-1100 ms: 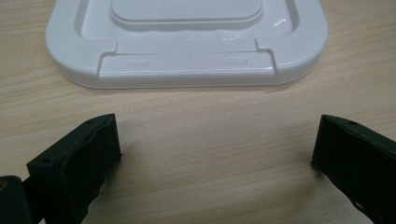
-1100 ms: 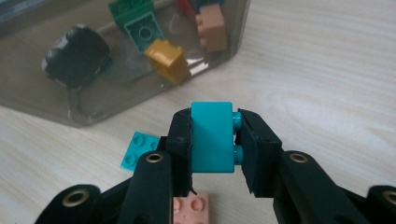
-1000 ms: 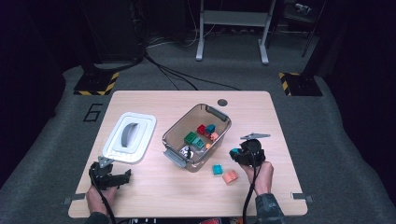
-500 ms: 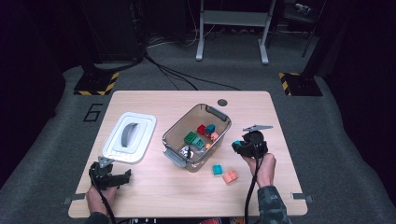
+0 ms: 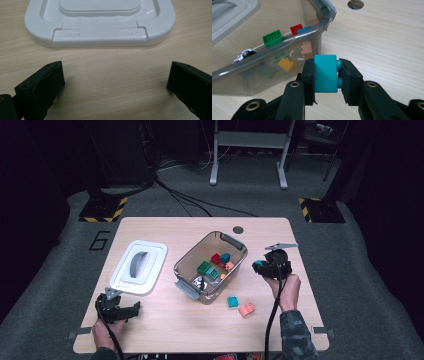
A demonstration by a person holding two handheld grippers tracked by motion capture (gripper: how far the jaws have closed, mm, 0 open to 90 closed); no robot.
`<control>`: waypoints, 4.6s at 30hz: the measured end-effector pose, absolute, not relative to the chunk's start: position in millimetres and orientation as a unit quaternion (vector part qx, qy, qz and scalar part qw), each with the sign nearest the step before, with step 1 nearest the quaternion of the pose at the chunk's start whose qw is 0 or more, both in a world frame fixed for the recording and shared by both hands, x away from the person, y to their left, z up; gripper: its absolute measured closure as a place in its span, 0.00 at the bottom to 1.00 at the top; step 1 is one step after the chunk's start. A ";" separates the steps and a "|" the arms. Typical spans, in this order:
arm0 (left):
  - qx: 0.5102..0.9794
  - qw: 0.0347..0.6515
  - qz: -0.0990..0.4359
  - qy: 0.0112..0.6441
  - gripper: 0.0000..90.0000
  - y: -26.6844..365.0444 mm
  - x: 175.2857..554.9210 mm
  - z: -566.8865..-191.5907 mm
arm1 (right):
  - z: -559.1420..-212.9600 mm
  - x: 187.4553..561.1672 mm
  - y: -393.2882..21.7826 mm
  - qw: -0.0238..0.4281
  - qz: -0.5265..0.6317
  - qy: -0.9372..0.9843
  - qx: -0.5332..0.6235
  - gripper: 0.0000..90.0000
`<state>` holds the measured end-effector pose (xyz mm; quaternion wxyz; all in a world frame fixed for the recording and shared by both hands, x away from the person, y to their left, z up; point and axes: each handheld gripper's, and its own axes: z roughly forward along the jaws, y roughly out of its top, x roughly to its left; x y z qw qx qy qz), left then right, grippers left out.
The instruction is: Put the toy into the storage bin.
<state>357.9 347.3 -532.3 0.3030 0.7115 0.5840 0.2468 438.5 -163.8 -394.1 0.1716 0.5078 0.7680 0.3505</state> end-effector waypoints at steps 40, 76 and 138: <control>0.712 0.303 0.247 0.584 0.01 347.3 357.9 -532.3 | -350.6 483.5 -114.8 0.166 0.362 0.796 0.455 0.75; 0.712 0.303 0.246 0.584 0.01 347.4 357.8 -532.3 | -373.1 442.1 -123.0 0.144 0.346 0.802 0.465 0.22; 0.716 0.299 0.252 0.578 0.01 347.0 357.3 -531.8 | -424.6 416.8 -148.9 0.138 0.338 0.773 0.519 0.65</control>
